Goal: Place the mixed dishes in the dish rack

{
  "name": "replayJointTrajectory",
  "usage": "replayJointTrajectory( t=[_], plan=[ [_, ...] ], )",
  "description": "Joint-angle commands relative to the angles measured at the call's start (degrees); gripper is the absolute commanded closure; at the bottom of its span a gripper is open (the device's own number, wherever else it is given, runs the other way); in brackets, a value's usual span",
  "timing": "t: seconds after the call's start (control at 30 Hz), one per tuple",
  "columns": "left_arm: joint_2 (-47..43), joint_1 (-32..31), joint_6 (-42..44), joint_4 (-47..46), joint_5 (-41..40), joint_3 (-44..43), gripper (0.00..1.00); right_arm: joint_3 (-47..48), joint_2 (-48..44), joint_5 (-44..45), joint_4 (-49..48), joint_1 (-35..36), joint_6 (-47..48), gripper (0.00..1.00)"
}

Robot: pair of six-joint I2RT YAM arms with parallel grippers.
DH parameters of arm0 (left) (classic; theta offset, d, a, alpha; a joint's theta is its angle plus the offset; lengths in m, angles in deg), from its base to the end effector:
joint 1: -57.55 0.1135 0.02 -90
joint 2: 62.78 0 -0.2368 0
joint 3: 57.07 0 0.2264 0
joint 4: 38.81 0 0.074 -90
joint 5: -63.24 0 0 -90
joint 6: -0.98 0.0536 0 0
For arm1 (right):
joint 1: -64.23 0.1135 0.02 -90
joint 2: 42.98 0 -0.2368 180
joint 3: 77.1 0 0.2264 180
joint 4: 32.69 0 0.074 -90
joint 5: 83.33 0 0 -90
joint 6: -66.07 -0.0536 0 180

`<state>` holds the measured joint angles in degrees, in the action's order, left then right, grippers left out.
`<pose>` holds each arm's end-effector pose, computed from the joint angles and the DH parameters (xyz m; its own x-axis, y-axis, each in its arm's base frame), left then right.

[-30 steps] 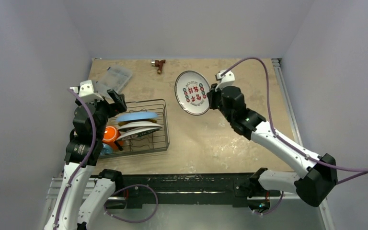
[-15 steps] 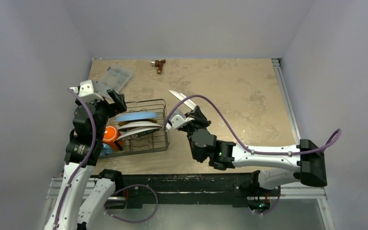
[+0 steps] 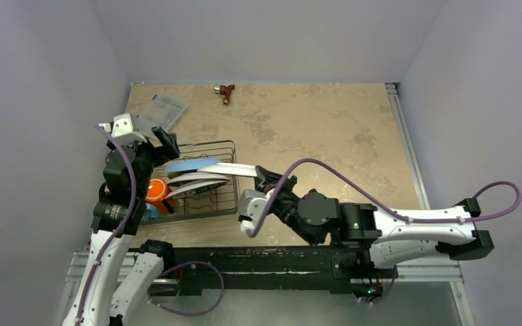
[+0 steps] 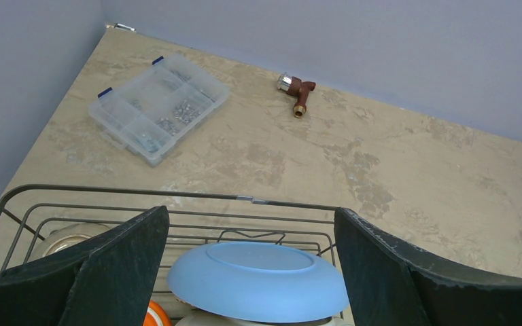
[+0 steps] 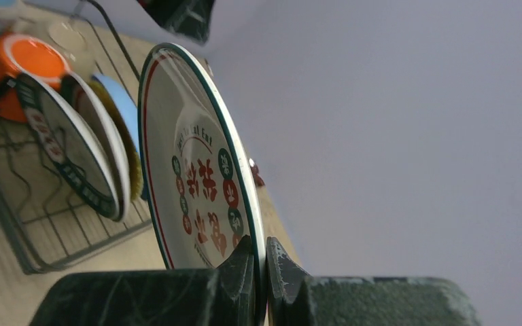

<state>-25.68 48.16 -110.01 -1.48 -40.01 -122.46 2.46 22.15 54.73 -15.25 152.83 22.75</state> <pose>0.1550 -0.0132 0.3438 -0.1216 -0.3333 -0.9349 -0.1158 0.9403 -0.3201 0.0460 0.2483 0.3790 0.4720 -0.5882 -0.6567 -0.4469 0.4825 -0.7533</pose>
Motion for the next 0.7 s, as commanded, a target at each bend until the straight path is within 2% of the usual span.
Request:
replayJointTrajectory(
  t=[0.0, 0.1, 0.27, 0.53, 0.67],
  plan=[
    [-0.4, 0.6, -0.7, -1.3, 0.3, -2.2, 0.1, 5.8, -5.0, -17.7, 9.2, 1.1, -5.6, 1.0],
    [-0.4, 0.6, -0.7, -1.2, 0.3, -2.2, 0.1, 6.4, -3.5, -22.5, 9.5, 2.0, -5.4, 1.0],
    [-0.2, 0.6, -0.7, -1.2, 0.3, -2.2, 0.1, 7.6, 2.7, -22.1, 6.3, 5.5, -1.9, 1.0],
    [-0.4, 0.6, -0.6, -1.2, 0.2, -2.3, 0.1, 8.4, 15.4, -4.1, -10.4, 6.8, 3.8, 1.0],
    [-0.5, 0.6, -0.6, -1.1, 0.2, -2.3, 0.1, 8.6, 20.2, -0.6, -15.7, 6.8, 6.5, 1.0]
  ],
)
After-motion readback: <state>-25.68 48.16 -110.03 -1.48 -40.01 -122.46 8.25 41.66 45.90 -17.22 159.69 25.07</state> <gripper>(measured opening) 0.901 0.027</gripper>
